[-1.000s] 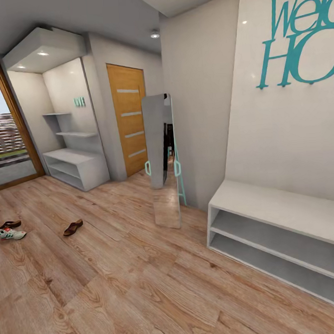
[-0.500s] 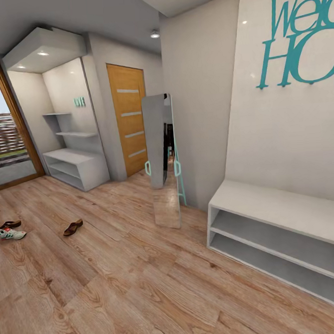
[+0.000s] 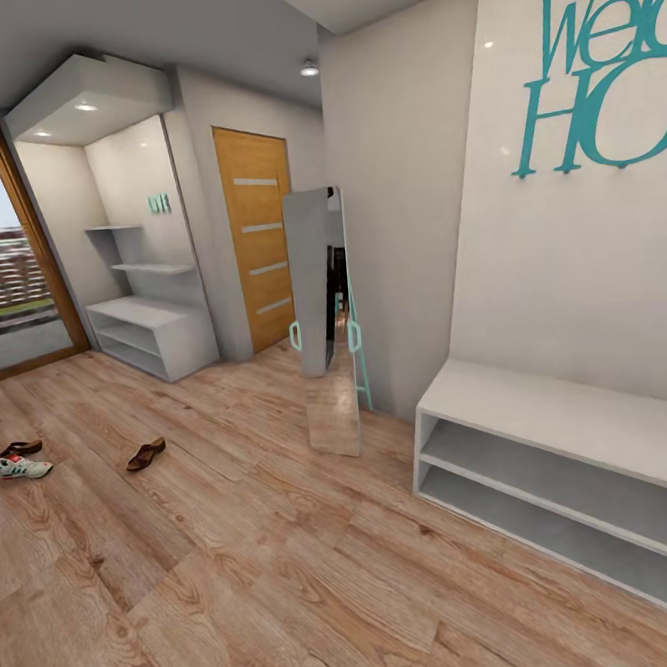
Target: Pick up the two gym shoes and the two sandals from the corridor floor and place them onto the hallstand (shoe rack) in the corridor, making sure they are on the rack and not on the floor. Arrange them so the two gym shoes are next to each other and the two sandals are next to each other.
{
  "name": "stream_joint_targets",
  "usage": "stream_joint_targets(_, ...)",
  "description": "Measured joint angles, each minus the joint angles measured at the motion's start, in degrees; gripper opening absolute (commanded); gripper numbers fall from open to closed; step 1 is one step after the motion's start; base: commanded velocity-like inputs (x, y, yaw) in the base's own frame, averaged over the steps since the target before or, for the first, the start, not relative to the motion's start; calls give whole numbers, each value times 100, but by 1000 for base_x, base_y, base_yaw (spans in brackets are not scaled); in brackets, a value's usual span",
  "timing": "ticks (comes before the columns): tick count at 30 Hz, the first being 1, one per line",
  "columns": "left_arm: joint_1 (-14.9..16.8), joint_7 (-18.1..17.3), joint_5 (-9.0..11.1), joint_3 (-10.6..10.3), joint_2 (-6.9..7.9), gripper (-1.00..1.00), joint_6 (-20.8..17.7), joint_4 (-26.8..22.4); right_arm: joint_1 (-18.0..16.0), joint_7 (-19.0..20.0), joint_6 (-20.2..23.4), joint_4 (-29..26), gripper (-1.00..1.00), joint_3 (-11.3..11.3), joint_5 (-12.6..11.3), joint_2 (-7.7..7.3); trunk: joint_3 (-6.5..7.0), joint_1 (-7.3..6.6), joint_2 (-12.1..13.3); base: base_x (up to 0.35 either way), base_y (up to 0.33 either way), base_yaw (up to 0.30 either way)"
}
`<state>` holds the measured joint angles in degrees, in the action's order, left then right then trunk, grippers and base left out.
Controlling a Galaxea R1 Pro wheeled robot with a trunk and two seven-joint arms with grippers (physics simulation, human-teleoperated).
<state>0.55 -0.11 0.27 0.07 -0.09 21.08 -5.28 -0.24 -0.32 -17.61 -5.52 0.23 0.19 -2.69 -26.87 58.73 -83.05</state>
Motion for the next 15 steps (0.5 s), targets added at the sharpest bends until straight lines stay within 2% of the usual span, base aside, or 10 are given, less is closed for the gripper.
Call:
stream_joint_targets(3,6,2,9,4,0,100,34,-241,0,0,-139,-183,100,-2,1,-15,0,0,0,0,0,0)
stream_joint_targets(8,30,3,19,8,1,100,76,-895,-1,0,-271,-930,100,-18,-3,-24,1,0,0,0,0,0)
stream_joint_targets(13,101,3,23,13,28,100,80,-1066,-7,0,-283,-1265,100,-22,-13,-20,0,0,0,0,0,0)
stream_joint_targets(15,293,3,29,16,37,100,86,-1132,-20,0,-289,-1557,100,-22,-19,-9,1,0,0,0,0,0)
